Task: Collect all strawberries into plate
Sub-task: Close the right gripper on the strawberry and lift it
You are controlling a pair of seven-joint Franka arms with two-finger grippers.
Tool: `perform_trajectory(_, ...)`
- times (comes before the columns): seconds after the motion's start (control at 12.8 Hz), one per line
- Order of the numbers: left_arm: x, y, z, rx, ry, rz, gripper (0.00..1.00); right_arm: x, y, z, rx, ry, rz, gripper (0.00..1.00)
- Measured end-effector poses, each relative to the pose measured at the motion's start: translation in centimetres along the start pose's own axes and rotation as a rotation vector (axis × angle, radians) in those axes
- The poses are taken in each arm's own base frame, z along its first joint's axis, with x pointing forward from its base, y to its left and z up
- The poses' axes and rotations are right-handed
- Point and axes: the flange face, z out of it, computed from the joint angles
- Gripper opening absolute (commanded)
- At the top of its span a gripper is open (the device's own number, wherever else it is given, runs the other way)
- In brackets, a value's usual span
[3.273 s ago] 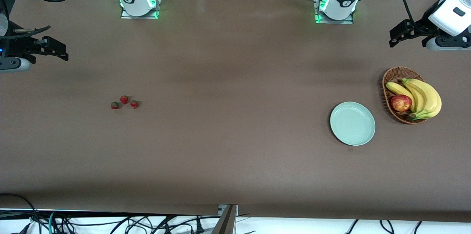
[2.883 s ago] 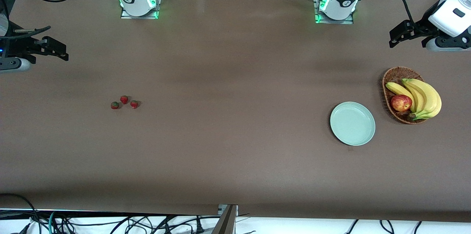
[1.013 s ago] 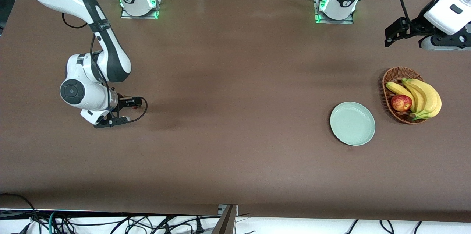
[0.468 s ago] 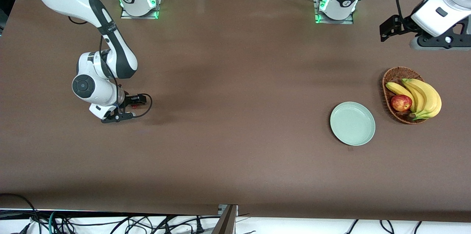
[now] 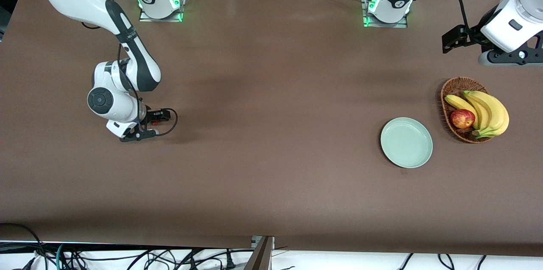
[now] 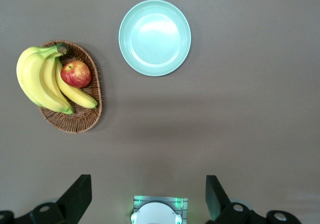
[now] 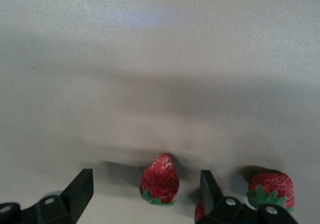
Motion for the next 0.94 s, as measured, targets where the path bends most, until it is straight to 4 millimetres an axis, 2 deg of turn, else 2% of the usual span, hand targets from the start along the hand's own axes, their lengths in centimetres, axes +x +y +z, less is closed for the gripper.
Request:
perform_trajectory(0.23,0.7,0.5,0.7,-0.001,-0.003,0.009,1.0,-0.1,-0.1,0.2,0.0,-0.002,-0.003,0.44)
perform_trajectory(0.39,0.7,2.1,0.7,0.001,0.003,0.039,1.0,-0.2,-0.2,0.4,0.0,-0.006,-0.004,0.28)
perform_trajectory(0.55,0.6,3.7,0.4,-0.001,0.016,0.067,1.0,-0.2,-0.2,0.4,0.0,-0.007,-0.004,0.2)
perform_trajectory(0.78,0.2,3.9,-0.3,-0.013,0.039,0.07,1.0,-0.2,-0.2,0.3,0.0,-0.004,-0.004,0.2)
perform_trajectory(0.94,-0.8,4.0,-0.7,-0.01,0.057,0.08,1.0,0.9,-1.3,-1.3,0.005,0.032,-0.023,0.2)
